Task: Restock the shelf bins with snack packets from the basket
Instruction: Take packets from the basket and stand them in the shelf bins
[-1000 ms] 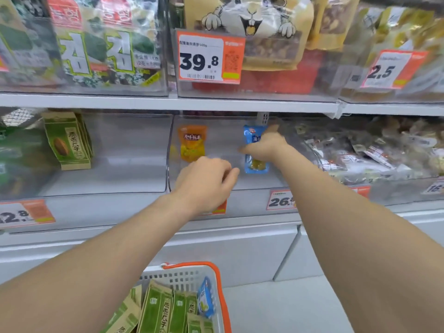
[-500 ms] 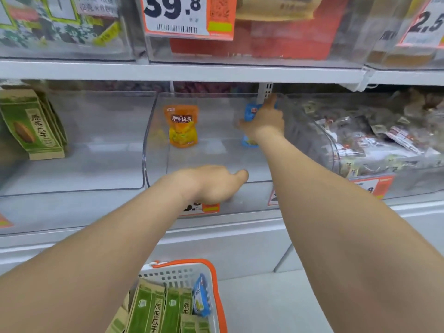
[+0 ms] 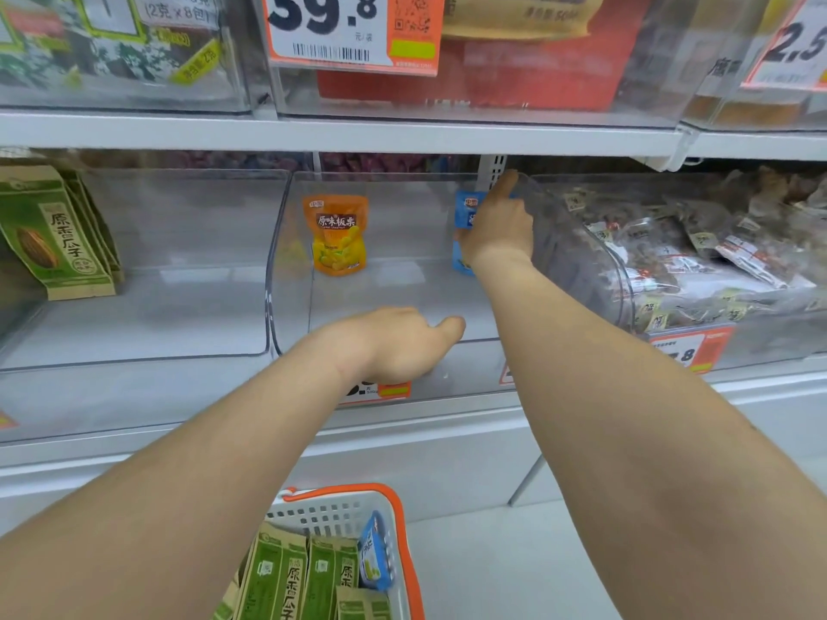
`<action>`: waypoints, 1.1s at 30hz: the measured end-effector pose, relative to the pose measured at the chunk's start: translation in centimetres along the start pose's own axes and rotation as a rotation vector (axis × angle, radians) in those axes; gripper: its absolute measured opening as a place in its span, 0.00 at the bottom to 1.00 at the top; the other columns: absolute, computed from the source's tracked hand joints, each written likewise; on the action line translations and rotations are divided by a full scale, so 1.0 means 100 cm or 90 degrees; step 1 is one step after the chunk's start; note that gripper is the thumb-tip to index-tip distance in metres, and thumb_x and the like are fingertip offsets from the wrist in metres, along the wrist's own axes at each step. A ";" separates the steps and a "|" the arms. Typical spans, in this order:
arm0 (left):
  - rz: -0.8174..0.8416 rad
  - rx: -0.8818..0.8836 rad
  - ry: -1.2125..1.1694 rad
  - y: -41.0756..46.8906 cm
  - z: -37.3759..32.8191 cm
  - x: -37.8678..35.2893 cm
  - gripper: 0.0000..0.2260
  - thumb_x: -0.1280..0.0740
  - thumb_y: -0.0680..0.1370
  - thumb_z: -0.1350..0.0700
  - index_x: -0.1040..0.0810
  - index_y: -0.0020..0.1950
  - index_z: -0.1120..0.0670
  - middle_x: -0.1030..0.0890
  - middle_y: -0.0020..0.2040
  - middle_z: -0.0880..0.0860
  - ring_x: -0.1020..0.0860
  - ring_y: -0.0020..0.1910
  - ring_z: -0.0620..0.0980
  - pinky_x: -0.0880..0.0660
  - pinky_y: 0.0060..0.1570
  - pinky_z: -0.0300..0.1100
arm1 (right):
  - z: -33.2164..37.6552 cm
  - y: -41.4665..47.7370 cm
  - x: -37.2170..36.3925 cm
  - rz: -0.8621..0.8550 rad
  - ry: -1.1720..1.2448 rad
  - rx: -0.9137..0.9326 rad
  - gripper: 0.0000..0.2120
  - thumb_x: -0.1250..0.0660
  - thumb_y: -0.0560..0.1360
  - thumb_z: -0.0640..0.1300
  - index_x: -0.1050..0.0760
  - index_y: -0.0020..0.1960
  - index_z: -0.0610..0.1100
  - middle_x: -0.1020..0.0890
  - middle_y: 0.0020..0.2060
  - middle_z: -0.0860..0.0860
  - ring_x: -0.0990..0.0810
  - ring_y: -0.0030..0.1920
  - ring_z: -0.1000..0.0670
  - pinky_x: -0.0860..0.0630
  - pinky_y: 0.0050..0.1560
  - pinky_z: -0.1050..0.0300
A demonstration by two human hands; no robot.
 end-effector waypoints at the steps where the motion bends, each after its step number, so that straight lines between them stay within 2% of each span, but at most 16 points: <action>1: -0.002 -0.002 0.000 0.000 0.000 0.000 0.36 0.55 0.83 0.32 0.14 0.49 0.53 0.19 0.49 0.56 0.21 0.52 0.57 0.25 0.63 0.51 | 0.000 -0.001 0.001 -0.005 -0.024 0.006 0.40 0.26 0.78 0.42 0.48 0.80 0.38 0.19 0.60 0.39 0.18 0.59 0.37 0.26 0.42 0.49; 5: -0.005 -0.003 0.002 0.001 0.002 0.000 0.36 0.55 0.83 0.31 0.14 0.49 0.52 0.19 0.49 0.55 0.21 0.52 0.55 0.26 0.63 0.50 | -0.004 -0.004 0.003 -0.006 -0.093 0.007 0.33 0.28 0.78 0.41 0.43 0.76 0.39 0.19 0.61 0.42 0.18 0.60 0.38 0.27 0.41 0.49; 9: -0.007 -0.012 0.003 0.001 0.001 0.000 0.36 0.55 0.83 0.30 0.14 0.50 0.52 0.19 0.50 0.54 0.21 0.53 0.56 0.26 0.62 0.49 | -0.009 -0.006 -0.003 0.009 -0.023 -0.016 0.40 0.30 0.77 0.34 0.49 0.80 0.40 0.19 0.58 0.41 0.17 0.57 0.37 0.24 0.41 0.47; 12: -0.003 -0.017 -0.002 0.002 0.001 0.000 0.36 0.55 0.83 0.30 0.14 0.49 0.51 0.19 0.49 0.53 0.21 0.53 0.55 0.26 0.62 0.49 | -0.011 -0.006 -0.013 0.051 0.092 -0.028 0.46 0.29 0.74 0.32 0.54 0.81 0.45 0.21 0.54 0.41 0.18 0.54 0.37 0.19 0.47 0.45; 15: -0.004 -0.021 -0.002 0.003 0.001 0.000 0.36 0.55 0.82 0.30 0.14 0.49 0.50 0.19 0.49 0.51 0.21 0.52 0.54 0.26 0.62 0.49 | -0.013 -0.007 -0.022 0.097 0.133 -0.035 0.47 0.29 0.74 0.33 0.55 0.81 0.48 0.23 0.58 0.40 0.19 0.55 0.36 0.19 0.50 0.45; 18: -0.008 -0.027 0.003 0.003 0.000 0.001 0.35 0.55 0.83 0.31 0.14 0.47 0.50 0.21 0.45 0.49 0.21 0.50 0.53 0.26 0.60 0.48 | -0.013 -0.012 -0.037 0.191 0.038 -0.016 0.41 0.34 0.78 0.35 0.51 0.83 0.49 0.26 0.63 0.39 0.21 0.59 0.36 0.18 0.50 0.46; 20: -0.006 -0.025 0.002 0.004 0.001 0.000 0.35 0.54 0.83 0.30 0.14 0.47 0.49 0.20 0.47 0.50 0.21 0.51 0.54 0.26 0.62 0.49 | -0.011 -0.015 -0.046 0.245 -0.051 0.016 0.36 0.36 0.79 0.37 0.48 0.82 0.47 0.28 0.67 0.39 0.26 0.65 0.38 0.22 0.51 0.49; 24: -0.005 -0.024 0.000 0.005 0.001 0.000 0.34 0.54 0.83 0.31 0.13 0.47 0.50 0.20 0.46 0.49 0.20 0.50 0.54 0.25 0.61 0.48 | -0.008 -0.024 -0.064 0.341 -0.160 0.057 0.34 0.40 0.81 0.38 0.50 0.82 0.43 0.38 0.75 0.36 0.41 0.77 0.38 0.29 0.70 0.44; 27: -0.007 -0.029 0.001 0.005 0.000 0.001 0.34 0.53 0.83 0.32 0.13 0.47 0.50 0.20 0.46 0.49 0.20 0.50 0.54 0.25 0.61 0.48 | -0.010 -0.026 -0.065 0.359 -0.156 0.044 0.35 0.39 0.80 0.38 0.52 0.83 0.44 0.41 0.77 0.36 0.35 0.75 0.36 0.29 0.72 0.41; 30: -0.010 -0.033 0.008 0.006 0.000 0.001 0.34 0.54 0.83 0.32 0.13 0.47 0.50 0.20 0.46 0.49 0.20 0.51 0.54 0.25 0.61 0.48 | -0.009 -0.028 -0.062 0.357 -0.159 0.064 0.34 0.39 0.79 0.38 0.47 0.82 0.47 0.35 0.73 0.38 0.28 0.69 0.36 0.25 0.67 0.41; 33: -0.028 -0.061 0.031 0.005 -0.005 0.002 0.35 0.55 0.84 0.33 0.14 0.48 0.52 0.20 0.45 0.50 0.22 0.53 0.56 0.26 0.62 0.49 | -0.006 -0.032 -0.059 0.367 -0.184 0.080 0.33 0.39 0.78 0.40 0.46 0.81 0.49 0.32 0.71 0.40 0.27 0.67 0.37 0.23 0.65 0.42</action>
Point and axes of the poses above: each hand's wrist, its own y-axis towards the middle knuckle, its own x-axis out of the back of the hand, z = x × y, the point moved 10 cm from there along y, towards the middle knuckle
